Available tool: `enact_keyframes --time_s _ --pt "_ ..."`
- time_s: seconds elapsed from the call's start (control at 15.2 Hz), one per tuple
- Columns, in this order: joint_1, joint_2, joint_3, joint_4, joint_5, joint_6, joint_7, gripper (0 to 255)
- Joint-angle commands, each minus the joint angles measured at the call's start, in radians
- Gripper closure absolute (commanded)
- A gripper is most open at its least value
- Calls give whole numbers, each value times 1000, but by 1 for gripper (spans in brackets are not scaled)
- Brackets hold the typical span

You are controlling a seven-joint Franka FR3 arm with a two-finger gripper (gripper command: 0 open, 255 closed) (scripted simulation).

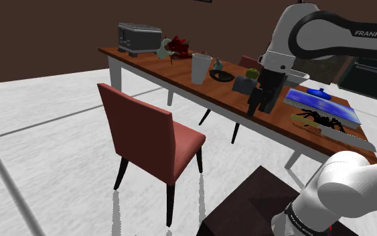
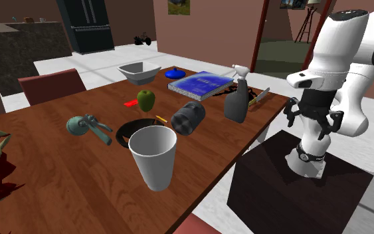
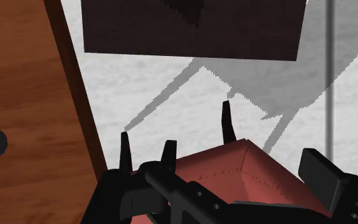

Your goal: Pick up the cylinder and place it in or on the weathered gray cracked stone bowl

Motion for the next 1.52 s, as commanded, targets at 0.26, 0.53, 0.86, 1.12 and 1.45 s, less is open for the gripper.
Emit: enact_keyframes --time_s 0.26,0.53,0.86,1.12,1.45 --pt "-23 -78 -126 -88 -36 153 -161 0" --pt "-35 -112 -274 -146 -54 312 -333 0" --pt "-5 -96 -489 -166 -35 503 -571 0" --pt "85 -58 -693 -135 21 631 -780 0" --pt "297 -36 -989 -36 122 733 -1049 0"
